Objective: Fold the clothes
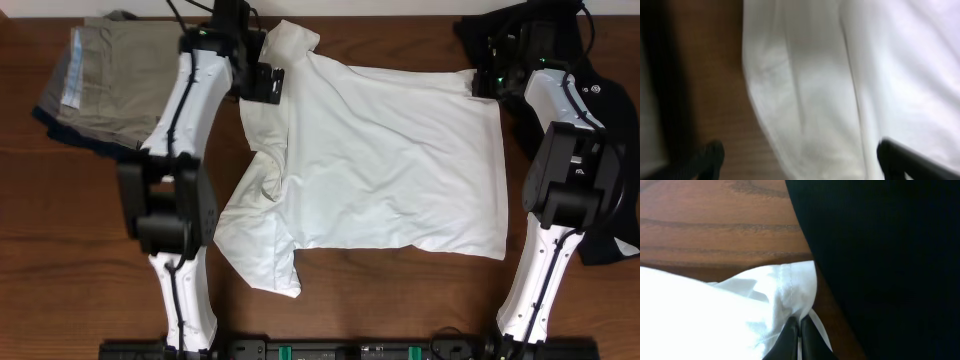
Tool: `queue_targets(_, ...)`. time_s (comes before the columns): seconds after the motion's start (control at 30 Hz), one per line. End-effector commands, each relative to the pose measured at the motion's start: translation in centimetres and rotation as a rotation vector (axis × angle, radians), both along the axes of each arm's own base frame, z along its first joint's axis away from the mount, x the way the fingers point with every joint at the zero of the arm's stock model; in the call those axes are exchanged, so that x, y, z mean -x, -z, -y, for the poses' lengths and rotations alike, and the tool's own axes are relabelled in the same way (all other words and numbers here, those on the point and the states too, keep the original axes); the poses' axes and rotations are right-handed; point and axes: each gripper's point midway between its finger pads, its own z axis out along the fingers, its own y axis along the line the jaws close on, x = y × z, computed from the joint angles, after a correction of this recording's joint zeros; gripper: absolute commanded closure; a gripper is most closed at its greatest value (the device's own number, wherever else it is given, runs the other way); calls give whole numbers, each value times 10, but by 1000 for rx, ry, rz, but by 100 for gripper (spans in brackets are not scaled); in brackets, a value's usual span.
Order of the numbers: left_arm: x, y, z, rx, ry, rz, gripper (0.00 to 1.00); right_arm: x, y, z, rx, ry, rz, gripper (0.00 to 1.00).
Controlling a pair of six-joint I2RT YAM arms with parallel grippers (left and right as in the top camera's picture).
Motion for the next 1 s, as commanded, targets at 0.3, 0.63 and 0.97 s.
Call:
queue_targets(0.3,90,76,-7,-15,-100,-323,5,13,12,3,8,3,-56,92)
queue_targets(0.63,98,114,2,54,-131,-310,17,13,12,4,10,-1,-54,89)
queue_targets(0.97,79,114,2,61,-127,-228,25,13,12,4,10,-2,-54,87)
